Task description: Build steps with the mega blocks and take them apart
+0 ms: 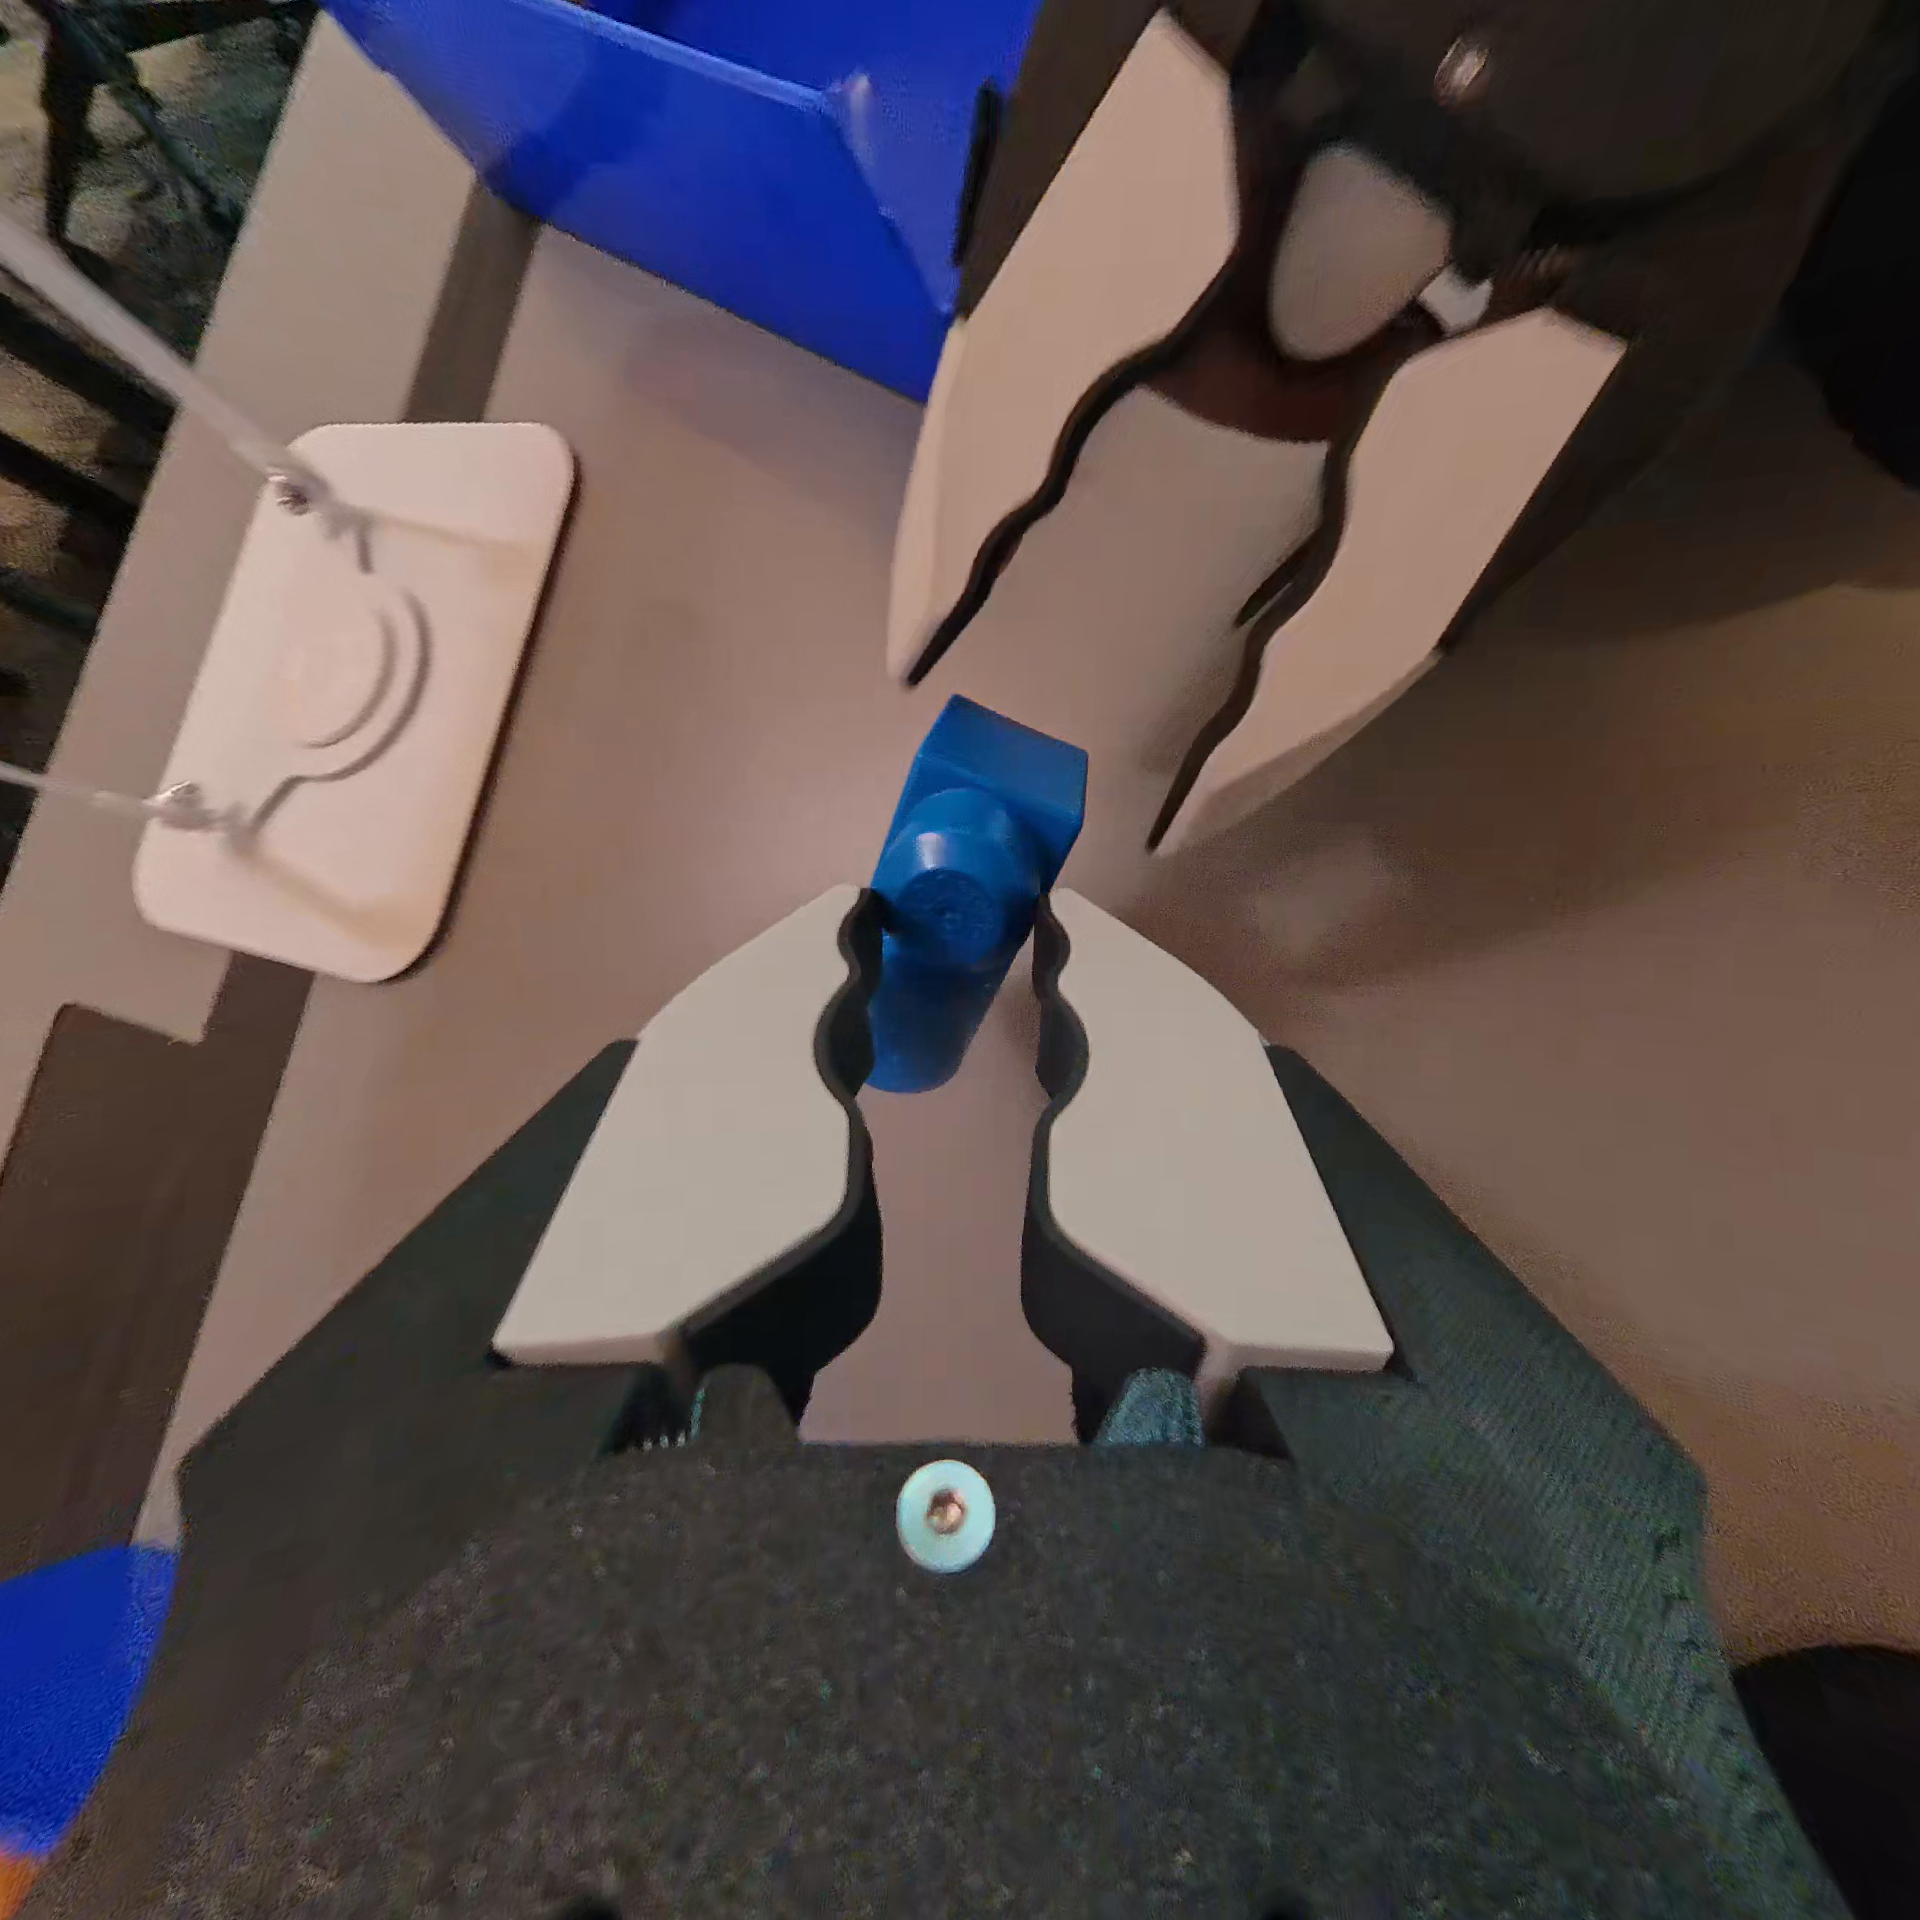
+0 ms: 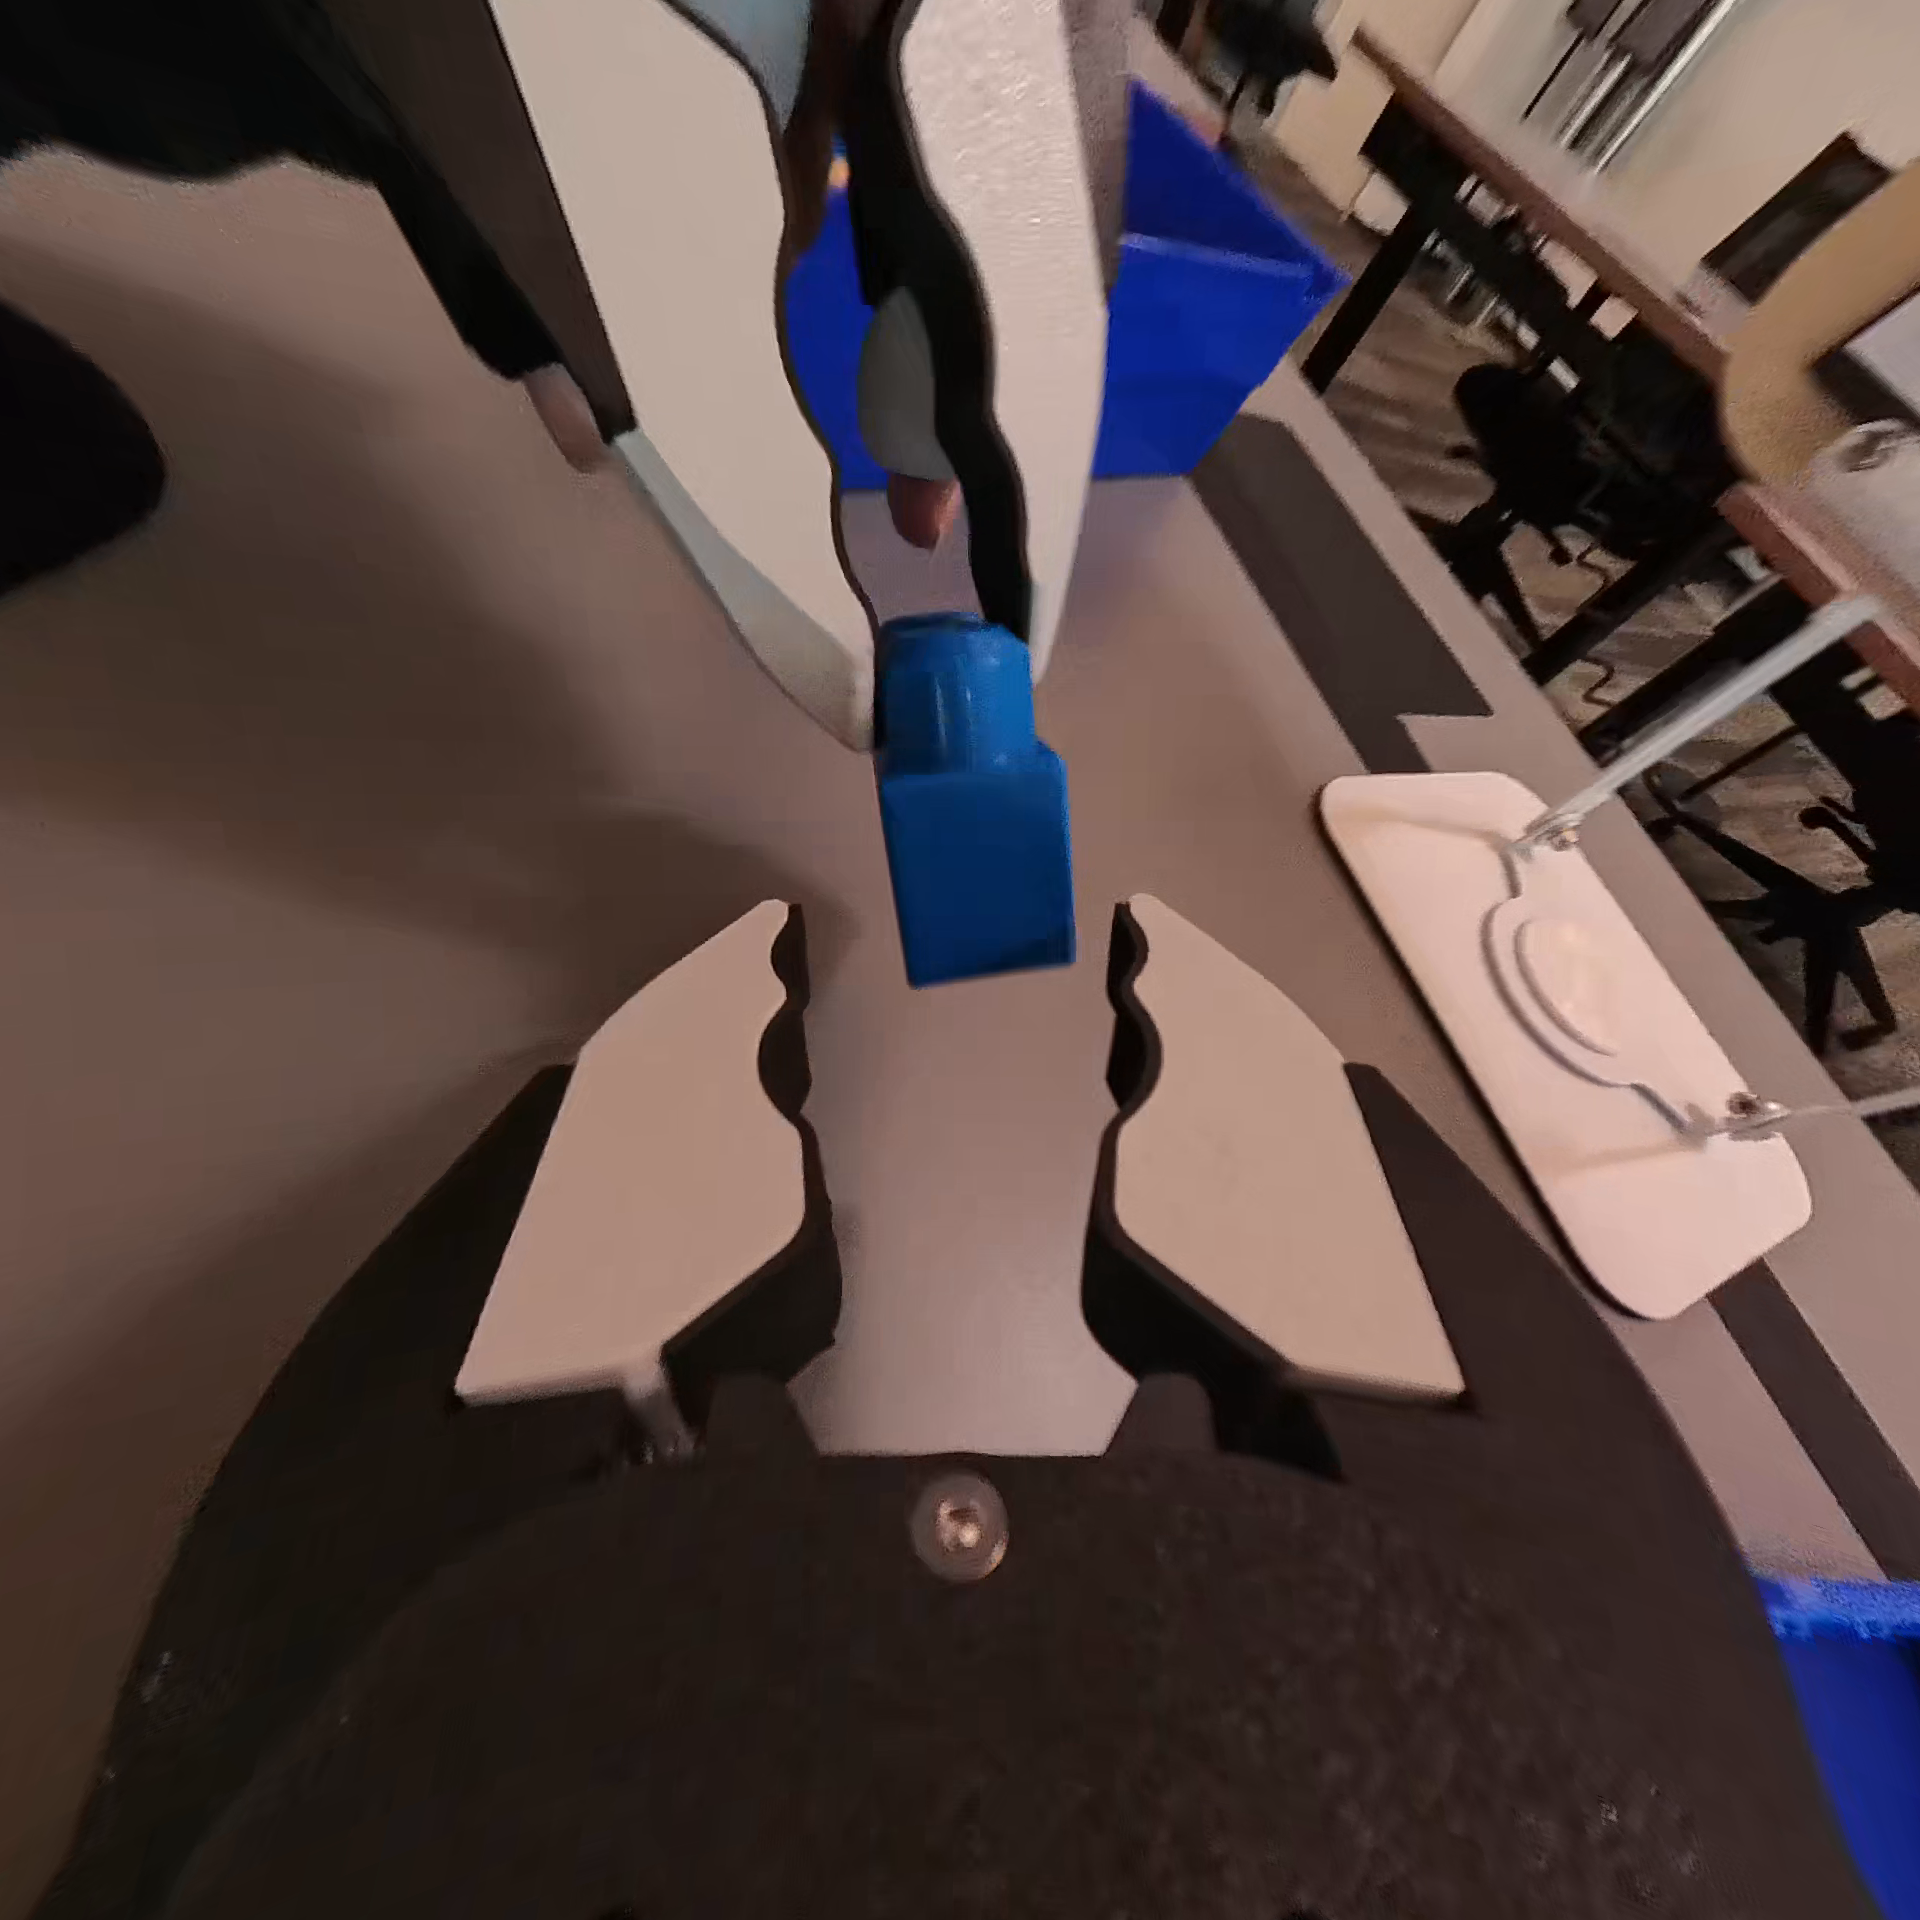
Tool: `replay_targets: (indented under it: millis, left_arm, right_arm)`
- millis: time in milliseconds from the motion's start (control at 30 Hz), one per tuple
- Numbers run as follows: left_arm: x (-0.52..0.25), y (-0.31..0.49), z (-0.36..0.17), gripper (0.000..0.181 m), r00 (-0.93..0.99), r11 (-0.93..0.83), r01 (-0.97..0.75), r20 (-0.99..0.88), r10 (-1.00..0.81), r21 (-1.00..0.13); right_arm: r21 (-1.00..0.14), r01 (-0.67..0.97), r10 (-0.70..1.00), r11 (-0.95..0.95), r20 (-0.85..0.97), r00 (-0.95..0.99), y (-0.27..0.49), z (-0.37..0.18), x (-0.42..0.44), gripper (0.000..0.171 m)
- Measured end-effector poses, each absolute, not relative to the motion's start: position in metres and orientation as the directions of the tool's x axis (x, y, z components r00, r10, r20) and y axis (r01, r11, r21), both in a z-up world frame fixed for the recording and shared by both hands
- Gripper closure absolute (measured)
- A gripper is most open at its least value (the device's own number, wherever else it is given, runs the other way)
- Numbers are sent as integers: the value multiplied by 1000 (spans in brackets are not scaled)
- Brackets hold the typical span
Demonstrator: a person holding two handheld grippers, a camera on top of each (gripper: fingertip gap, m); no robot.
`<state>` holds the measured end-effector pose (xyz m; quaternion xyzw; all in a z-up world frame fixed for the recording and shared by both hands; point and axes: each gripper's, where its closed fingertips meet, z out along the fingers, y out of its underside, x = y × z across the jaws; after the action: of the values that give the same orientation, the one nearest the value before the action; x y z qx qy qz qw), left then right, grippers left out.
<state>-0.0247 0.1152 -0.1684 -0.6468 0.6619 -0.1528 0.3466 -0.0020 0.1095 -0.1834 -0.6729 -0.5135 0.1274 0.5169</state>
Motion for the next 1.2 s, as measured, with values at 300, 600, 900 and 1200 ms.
replay_targets:
  millis: [300,600,900,1200]
  left_arm:
    - [-8,96,-157,155,25,121,-579,-165,-986,-806]
    - [-9,87,-95,132,-47,-113,-105,118,-992,-988]
    - [0,77,-102,145,-90,-86,-116,97,-991,-990]
    - [-8,83,-149,145,-111,-2,-301,37,-993,-954]
  right_arm:
    - [-905,426,878,26,224,423,101,-174,-1,135]
    - [-972,-229,941,-62,-133,311,84,-82,24,135]
    - [-987,-123,958,-99,-128,258,77,-98,10,135]
    - [-975,217,941,-48,29,336,79,-129,15,131]
